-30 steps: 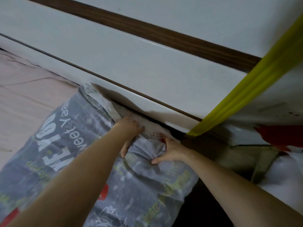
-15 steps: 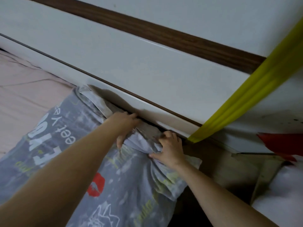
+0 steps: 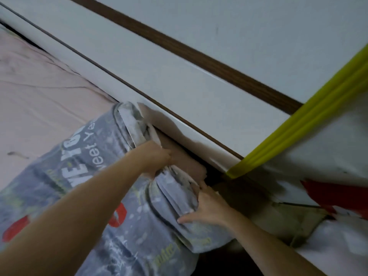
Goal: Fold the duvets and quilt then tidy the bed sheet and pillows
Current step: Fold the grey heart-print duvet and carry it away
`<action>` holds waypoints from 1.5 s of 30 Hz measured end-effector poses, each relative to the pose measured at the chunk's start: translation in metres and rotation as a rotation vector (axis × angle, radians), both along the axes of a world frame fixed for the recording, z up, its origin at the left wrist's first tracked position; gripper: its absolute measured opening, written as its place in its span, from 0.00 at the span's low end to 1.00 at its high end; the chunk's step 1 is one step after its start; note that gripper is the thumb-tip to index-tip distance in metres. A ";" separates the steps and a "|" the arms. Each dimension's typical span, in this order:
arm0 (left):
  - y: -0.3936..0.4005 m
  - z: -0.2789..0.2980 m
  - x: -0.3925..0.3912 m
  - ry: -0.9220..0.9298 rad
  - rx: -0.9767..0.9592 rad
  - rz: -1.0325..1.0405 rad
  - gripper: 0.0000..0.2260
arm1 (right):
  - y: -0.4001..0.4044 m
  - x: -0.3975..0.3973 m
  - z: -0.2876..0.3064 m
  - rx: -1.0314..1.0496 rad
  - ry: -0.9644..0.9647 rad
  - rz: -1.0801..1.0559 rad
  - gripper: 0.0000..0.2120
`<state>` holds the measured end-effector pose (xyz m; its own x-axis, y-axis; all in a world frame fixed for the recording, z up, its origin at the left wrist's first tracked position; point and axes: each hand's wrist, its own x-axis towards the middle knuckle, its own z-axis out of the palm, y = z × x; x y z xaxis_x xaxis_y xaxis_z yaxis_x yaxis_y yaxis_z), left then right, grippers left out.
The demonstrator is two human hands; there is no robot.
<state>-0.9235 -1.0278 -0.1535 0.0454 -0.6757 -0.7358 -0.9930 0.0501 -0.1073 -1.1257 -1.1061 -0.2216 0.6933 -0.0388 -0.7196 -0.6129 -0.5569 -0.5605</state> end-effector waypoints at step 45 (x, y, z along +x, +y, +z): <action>0.240 0.232 -0.147 0.654 -1.365 2.226 0.24 | 0.190 0.141 0.294 0.325 -0.066 -0.053 0.06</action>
<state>-1.0710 -0.7883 0.0785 0.8910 0.0952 -0.4439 0.4536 -0.2285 0.8614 -0.9845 -0.9156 0.0722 0.7418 0.1478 -0.6542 -0.5931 -0.3108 -0.7427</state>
